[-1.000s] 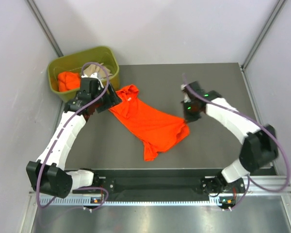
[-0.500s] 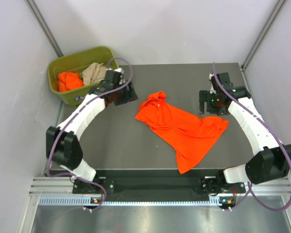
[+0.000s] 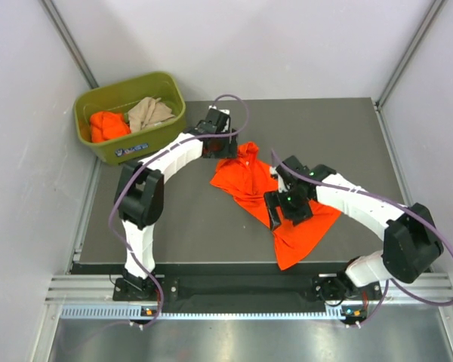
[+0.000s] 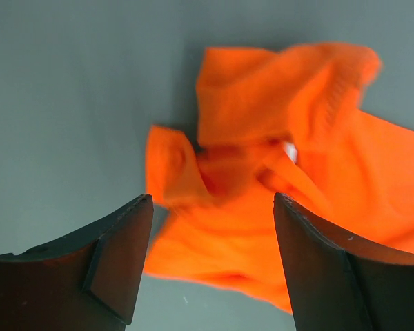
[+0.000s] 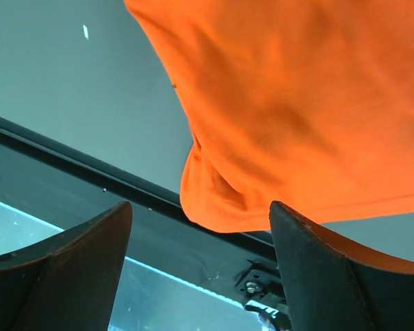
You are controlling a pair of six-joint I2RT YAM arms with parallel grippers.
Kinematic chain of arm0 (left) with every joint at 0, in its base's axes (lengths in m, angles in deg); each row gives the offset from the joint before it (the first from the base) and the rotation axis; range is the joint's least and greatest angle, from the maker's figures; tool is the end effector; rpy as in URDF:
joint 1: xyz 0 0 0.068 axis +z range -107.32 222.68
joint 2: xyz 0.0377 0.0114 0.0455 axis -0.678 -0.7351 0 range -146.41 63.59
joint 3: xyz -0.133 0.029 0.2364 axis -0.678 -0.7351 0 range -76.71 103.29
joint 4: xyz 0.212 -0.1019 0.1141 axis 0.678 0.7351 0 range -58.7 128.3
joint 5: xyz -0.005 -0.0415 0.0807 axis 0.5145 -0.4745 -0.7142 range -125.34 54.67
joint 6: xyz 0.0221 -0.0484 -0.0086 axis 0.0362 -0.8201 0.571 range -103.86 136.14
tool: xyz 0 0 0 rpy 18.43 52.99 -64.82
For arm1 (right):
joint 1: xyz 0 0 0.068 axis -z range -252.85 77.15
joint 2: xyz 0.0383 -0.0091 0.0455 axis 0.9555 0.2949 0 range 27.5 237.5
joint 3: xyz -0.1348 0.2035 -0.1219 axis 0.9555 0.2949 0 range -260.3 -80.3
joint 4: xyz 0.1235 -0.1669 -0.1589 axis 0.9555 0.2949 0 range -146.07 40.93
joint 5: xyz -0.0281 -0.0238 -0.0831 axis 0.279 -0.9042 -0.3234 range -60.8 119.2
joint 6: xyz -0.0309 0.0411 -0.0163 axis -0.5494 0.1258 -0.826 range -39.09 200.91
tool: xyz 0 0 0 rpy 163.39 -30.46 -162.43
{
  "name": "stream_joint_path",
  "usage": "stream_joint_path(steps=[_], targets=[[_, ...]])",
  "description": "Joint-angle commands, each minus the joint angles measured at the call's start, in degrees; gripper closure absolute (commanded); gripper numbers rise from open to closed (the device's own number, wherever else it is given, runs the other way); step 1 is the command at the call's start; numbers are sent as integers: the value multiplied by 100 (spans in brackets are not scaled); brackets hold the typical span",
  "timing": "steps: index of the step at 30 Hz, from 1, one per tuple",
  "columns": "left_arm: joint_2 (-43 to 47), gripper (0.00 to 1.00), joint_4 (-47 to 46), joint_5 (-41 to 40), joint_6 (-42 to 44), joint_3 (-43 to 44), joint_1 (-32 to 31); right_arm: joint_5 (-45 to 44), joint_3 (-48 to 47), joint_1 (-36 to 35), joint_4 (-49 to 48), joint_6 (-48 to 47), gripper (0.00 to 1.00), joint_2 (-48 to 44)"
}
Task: Fold and stack the t-shirts
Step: Flatten the tshirt out
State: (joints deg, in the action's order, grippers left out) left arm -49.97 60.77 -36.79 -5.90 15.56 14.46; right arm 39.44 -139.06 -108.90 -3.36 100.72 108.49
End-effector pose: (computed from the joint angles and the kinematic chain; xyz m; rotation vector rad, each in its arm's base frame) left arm 0.3924 -0.2096 0.2377 0.1231 2.4858 -0.3481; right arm 0.2037 0.1561 0.2318 -0.4534 2.9293 0.4183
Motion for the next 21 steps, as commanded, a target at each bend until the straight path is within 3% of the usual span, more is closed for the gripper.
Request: stream_joint_path(steps=[1,9,16,17,19,21], targets=[[-359,25,-153,-391,499,485,-7,189,145,-253,-507,330,20,109],[-1027,34,-258,-163,675,871,10,-337,207,-578,-630,339,23,742],[-1283,78,-188,409,526,1047,151,-989,155,-578,-701,418,37,1155],[-1283,91,-144,305,526,1082,151,-989,163,-578,-700,401,42,1182],[-1134,100,-39,207,526,1065,203,-989,190,-561,-718,401,51,1226],[-872,100,23,-19,499,960,247,-1147,225,-526,-744,400,63,1235]])
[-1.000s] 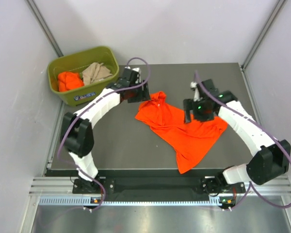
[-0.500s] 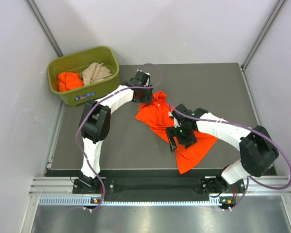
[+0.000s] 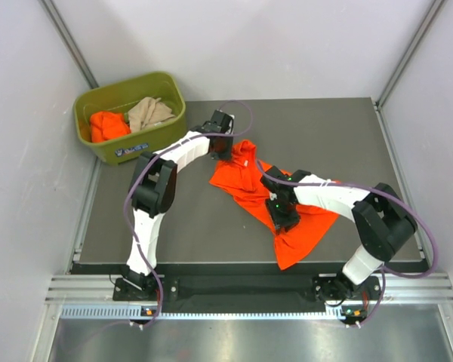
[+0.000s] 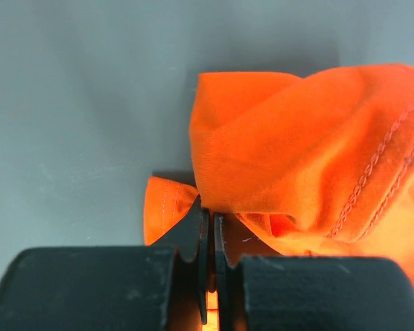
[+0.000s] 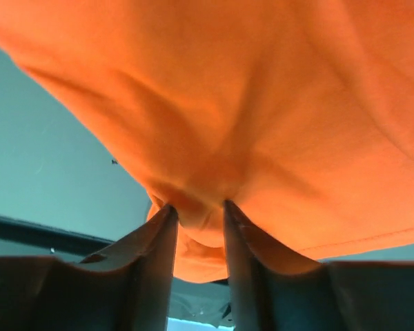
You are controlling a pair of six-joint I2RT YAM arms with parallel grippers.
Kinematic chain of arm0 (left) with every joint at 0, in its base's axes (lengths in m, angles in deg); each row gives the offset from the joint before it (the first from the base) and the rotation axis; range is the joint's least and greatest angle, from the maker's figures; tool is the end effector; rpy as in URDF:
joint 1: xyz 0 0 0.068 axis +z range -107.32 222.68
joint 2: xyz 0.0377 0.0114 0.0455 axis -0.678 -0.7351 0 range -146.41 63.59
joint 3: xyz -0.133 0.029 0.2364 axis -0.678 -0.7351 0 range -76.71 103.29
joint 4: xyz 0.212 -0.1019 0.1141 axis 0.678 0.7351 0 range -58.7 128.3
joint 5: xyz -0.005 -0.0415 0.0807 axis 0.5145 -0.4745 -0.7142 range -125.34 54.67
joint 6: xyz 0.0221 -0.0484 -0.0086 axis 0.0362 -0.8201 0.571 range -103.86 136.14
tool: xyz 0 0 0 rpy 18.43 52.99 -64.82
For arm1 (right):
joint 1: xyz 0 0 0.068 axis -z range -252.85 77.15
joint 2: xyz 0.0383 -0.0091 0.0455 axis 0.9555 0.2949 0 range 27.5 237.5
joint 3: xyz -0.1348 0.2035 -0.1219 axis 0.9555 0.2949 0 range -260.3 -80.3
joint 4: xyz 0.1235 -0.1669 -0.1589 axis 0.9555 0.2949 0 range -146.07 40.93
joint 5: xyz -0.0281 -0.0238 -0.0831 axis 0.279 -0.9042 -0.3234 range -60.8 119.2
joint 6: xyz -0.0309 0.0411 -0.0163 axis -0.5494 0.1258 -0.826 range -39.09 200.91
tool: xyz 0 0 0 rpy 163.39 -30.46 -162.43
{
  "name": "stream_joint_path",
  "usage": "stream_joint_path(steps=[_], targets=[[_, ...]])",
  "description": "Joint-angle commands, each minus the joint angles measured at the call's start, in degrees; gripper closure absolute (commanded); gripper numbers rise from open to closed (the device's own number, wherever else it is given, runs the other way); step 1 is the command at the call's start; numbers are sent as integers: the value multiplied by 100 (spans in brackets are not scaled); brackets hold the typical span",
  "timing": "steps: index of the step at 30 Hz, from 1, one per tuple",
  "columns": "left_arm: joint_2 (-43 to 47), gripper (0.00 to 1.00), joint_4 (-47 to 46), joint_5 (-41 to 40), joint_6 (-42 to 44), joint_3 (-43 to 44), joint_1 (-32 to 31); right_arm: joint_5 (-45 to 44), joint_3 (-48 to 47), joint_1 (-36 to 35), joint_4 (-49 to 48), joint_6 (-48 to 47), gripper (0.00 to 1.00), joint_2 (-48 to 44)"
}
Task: Fold and stack the t-shirts
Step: Flatten the tshirt out
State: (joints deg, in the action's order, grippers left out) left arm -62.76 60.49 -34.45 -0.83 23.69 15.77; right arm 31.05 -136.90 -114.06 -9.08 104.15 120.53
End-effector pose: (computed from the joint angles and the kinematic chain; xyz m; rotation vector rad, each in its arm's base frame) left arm 0.4327 -0.2203 0.1831 0.2285 2.5541 -0.3191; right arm 0.2094 0.1849 0.1711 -0.4805 3.0206 0.1357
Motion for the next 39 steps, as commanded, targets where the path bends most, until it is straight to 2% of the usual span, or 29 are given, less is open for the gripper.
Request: stream_joint_path(steps=[1,2,4,5,9,12,15,16,17,18,19,20,21,23,24,26,27,30,32,33,35,37,38,39], targets=[[522,100,104,-273,-25,94,177,-351,61,16,-189,49,68,22],[775,100,139,-290,-69,-45,213,-352,79,25,-224,40,78,22],[1093,100,201,-264,-104,-222,344,-352,131,87,-260,31,88,-13],[1268,100,227,-256,-131,-301,397,-334,132,96,-277,31,99,-31],[2514,100,437,-238,-236,-705,818,60,62,78,-409,-101,100,-206],[3436,100,675,-115,-333,-645,1257,745,-175,-44,-584,-153,100,-496],[4255,100,920,-141,-360,-207,1443,1912,-683,-325,-971,-189,100,-672],[4415,100,965,-176,-359,-40,1444,2690,-860,-378,-1085,-197,100,-664],[4573,100,922,-133,-403,75,1444,2950,-1027,-422,-1269,-171,99,-672],[4905,100,617,-115,-534,224,1452,3049,-1220,-466,-1262,-119,94,-707],[5057,100,414,-2,-614,252,1452,3024,-1622,-432,-1192,-110,81,-786],[5163,100,238,112,-701,296,1452,2945,-1826,-362,-913,-136,54,-848],[5172,100,123,322,-920,540,1452,2883,-1959,-109,-814,-93,42,-953],[4893,100,297,709,-1332,1214,1435,2848,-1978,339,-673,83,24,-1383],[4535,100,341,1233,-1500,1341,1391,2848,-1760,899,-551,258,23,-1567],[4269,100,307,1091,-1494,1264,630,2682,-1496,1482,-296,330,22,-2147],[4024,100,315,915,-1476,1184,-18,2567,-1260,2024,27,260,22,-2332],[3530,100,-166,983,-1958,500,-673,2224,-1012,2712,494,-56,22,-2921],[3232,100,-466,1055,-1864,157,-1261,2005,-853,2899,829,-197,22,-3255],[2830,90,-502,1054,-1810,155,-1524,1934,-731,2978,908,-258,22,-3457],[2136,69,-136,1351,-1705,495,-1632,1855,-503,3005,927,-251,22,-3607],[1816,55,295,1283,-1599,857,-1729,1872,-379,3014,927,-215,22,-3713],[1798,27,359,1117,-1486,989,-1755,1855,-335,3014,944,-189,22,-3722],[1876,12,368,1020,-1450,955,-1764,1820,-308,3031,944,-180,22,-3722]])
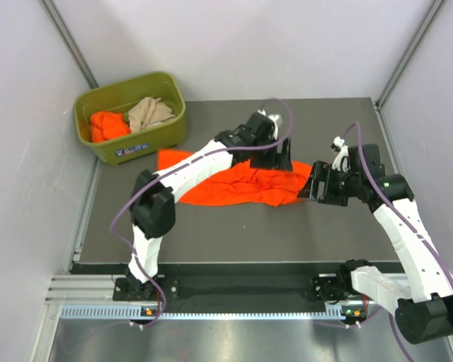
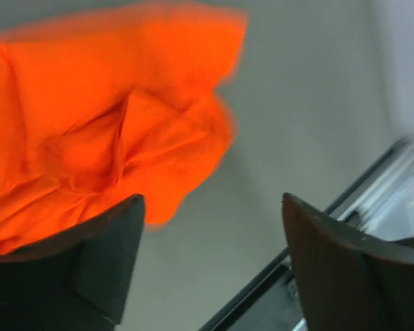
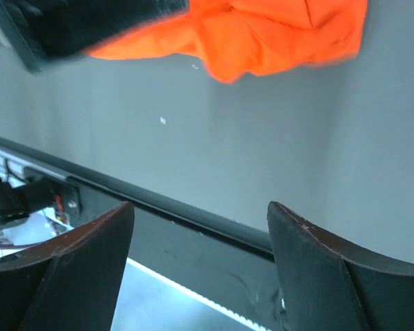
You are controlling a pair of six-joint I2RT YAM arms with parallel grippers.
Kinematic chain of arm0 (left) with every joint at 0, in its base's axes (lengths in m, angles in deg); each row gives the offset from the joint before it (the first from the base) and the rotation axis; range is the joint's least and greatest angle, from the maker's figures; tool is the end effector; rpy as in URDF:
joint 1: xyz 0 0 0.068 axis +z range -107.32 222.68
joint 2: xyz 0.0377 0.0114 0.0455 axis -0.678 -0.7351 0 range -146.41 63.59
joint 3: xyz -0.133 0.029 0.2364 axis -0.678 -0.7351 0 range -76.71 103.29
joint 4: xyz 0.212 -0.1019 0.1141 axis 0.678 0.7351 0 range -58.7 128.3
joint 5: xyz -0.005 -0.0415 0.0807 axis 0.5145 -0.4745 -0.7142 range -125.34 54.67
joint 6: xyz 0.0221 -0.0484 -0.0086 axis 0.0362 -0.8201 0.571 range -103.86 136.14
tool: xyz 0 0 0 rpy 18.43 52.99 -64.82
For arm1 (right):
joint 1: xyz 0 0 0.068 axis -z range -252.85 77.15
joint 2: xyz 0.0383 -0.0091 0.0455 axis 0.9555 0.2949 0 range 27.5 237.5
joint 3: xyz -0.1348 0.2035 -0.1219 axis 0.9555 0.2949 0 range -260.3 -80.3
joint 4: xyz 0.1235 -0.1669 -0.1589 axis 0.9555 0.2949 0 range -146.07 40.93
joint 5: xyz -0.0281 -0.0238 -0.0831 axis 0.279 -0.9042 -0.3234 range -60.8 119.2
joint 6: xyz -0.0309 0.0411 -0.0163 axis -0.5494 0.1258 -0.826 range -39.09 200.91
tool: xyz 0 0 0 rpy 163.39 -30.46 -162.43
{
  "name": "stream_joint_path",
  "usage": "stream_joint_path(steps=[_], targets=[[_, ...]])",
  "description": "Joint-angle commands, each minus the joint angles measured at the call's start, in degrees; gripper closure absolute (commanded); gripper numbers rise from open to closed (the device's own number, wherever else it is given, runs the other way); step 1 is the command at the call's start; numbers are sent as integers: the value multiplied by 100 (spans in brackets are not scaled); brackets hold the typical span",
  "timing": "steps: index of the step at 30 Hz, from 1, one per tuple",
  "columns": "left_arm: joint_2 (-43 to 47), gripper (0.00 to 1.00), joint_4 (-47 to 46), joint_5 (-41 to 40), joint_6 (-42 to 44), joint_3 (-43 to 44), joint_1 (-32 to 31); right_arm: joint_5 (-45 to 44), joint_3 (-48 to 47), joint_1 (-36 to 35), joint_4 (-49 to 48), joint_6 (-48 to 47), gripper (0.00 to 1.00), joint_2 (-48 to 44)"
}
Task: Fold and stack the t-shirts
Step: Flatten the tshirt out
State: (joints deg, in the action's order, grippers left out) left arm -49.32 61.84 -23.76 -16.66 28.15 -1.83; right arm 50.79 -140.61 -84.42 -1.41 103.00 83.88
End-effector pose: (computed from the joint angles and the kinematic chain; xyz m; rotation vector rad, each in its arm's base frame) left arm 0.3221 -0.3267 0.3140 0.3619 2.3787 -0.9128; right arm 0.1756 0.0493 0.3271 0.0598 2.5047 0.7146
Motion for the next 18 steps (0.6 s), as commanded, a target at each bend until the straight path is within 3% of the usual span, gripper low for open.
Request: stream_joint_path(steps=[1,2,5,8,13,18], targets=[[637,9,163,-198,185,431,4,-233,81,59,186,-64,22,-57],[760,2,162,-295,247,317,21,-268,90,59,177,-64,21,-40],[1356,1,381,-770,493,71,179,-409,99,67,125,-151,21,162],[1953,4,391,-859,467,-621,635,-462,160,59,-33,-213,22,522],[2843,16,364,-341,291,-1950,2015,-374,108,-20,-682,-205,28,1460],[3529,19,680,-410,818,-2803,2815,-559,-803,-257,-1009,-389,40,2665]])
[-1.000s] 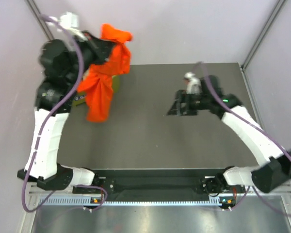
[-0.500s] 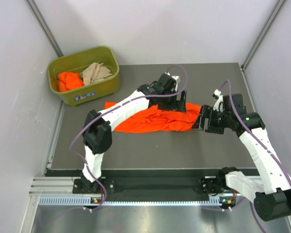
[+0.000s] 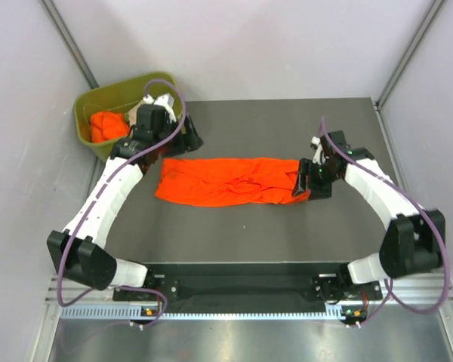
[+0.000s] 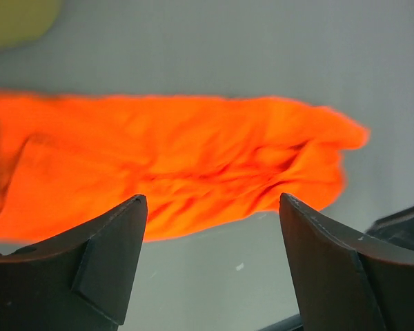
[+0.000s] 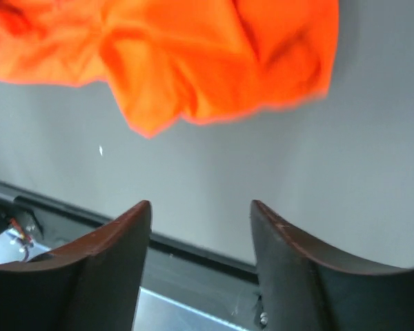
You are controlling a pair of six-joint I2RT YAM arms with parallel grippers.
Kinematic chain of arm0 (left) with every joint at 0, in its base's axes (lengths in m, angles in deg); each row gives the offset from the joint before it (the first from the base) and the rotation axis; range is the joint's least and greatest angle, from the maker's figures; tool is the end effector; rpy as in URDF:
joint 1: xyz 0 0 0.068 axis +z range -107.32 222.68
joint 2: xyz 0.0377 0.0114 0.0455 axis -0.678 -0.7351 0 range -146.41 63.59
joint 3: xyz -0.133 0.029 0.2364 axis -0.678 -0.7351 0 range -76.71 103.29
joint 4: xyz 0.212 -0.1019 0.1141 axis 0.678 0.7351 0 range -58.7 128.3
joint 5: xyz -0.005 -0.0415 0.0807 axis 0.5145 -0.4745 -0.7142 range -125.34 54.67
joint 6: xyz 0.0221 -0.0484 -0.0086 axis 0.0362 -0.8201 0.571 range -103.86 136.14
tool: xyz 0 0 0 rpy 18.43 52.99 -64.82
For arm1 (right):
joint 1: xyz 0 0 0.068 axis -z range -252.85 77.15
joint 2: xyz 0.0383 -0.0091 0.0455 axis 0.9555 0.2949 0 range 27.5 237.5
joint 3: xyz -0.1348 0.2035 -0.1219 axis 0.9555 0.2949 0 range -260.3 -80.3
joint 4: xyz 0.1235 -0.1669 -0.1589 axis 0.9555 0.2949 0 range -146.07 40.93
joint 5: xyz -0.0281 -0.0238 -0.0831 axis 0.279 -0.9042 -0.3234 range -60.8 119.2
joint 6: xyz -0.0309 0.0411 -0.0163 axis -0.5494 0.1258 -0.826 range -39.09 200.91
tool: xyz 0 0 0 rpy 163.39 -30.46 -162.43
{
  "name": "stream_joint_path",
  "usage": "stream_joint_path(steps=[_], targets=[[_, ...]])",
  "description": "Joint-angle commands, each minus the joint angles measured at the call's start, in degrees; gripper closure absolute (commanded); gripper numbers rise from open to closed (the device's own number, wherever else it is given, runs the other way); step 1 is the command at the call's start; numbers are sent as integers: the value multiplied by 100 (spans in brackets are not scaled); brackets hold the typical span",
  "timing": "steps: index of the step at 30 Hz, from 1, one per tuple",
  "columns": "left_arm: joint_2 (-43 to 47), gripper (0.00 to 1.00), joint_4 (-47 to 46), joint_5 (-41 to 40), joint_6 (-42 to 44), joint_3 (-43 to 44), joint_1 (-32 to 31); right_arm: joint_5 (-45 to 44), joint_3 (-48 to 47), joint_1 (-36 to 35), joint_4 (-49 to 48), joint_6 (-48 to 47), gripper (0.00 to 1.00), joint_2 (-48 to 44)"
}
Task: Fold and stack the t-shirts
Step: Flatten the tshirt out
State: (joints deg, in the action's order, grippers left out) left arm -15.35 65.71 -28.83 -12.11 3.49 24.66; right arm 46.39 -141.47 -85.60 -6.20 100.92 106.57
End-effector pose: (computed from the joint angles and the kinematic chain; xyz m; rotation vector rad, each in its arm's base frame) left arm 0.2882 -0.0980 0.3782 -0.1288 2.2005 -0.5837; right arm 0.2536 0.0682 0.2545 0.0943 2.8002 0.5614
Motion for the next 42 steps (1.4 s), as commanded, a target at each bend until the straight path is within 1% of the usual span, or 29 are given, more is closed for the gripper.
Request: stream_joint_path(steps=[1,2,4,6,7,8,9,10,11,14,19,25,26,28,29,31,33,35,36,37,39,40,41,42], targets=[[194,19,355,10,425,-434,237,-172,-887,-131,-531,-216,42,834],[290,20,399,-17,530,-609,307,-233,-1045,-140,-531,-278,44,1047],[413,21,461,26,610,-804,509,-452,-1519,-148,-522,-366,44,1608],[598,21,426,62,680,-1102,615,-506,-1984,-157,-522,-515,40,1953],[651,21,417,53,707,-1182,616,-489,-2152,-166,-513,-585,38,2303],[730,21,426,62,742,-1296,616,-471,-2319,-183,-513,-699,34,2489],[765,21,426,36,742,-1366,624,-445,-2669,-210,-478,-752,32,2665],[844,21,382,27,742,-1498,624,-279,-2838,-210,-452,-805,31,3032],[871,21,356,27,742,-1560,624,-225,-2979,-219,-452,-858,30,3192],[897,21,364,0,777,-1648,651,-181,-3479,-245,-452,-920,31,3676],[784,21,364,-167,918,-1552,660,126,-3683,-386,-417,-920,33,4134],[502,21,399,-88,944,-1350,677,188,-3306,-544,-548,-806,46,4056],[476,21,391,-70,935,-1350,677,162,-3201,-544,-592,-788,56,4003],[414,21,373,-26,892,-1367,686,-13,-3156,-553,-618,-779,69,3845],[397,21,364,43,865,-1384,677,-92,-3182,-535,-575,-788,87,3801],[353,21,312,105,795,-1420,686,-390,-3287,-544,-452,-788,100,3669],[326,21,312,141,742,-1437,703,-663,-3507,-535,-171,-771,100,3476],[326,21,303,106,689,-1429,712,-1137,-3743,-483,66,-622,100,3292],[326,21,311,45,689,-1420,712,-1296,-3779,-430,189,-534,100,3073],[344,21,303,-17,689,-1402,712,-1541,-3797,-369,173,-351,100,2966],[353,21,311,-113,724,-1393,712,-1666,-3920,-114,94,-156,100,2843],[327,21,338,-132,742,-1367,721,-1666,-4007,-26,-107,10,100,2921],[309,21,381,-140,759,-1358,721,-1623,-4295,166,-204,64,100,3043],[300,22,382,-123,768,-1341,721,-1553,-4490,246,-301,99,100,3436]])
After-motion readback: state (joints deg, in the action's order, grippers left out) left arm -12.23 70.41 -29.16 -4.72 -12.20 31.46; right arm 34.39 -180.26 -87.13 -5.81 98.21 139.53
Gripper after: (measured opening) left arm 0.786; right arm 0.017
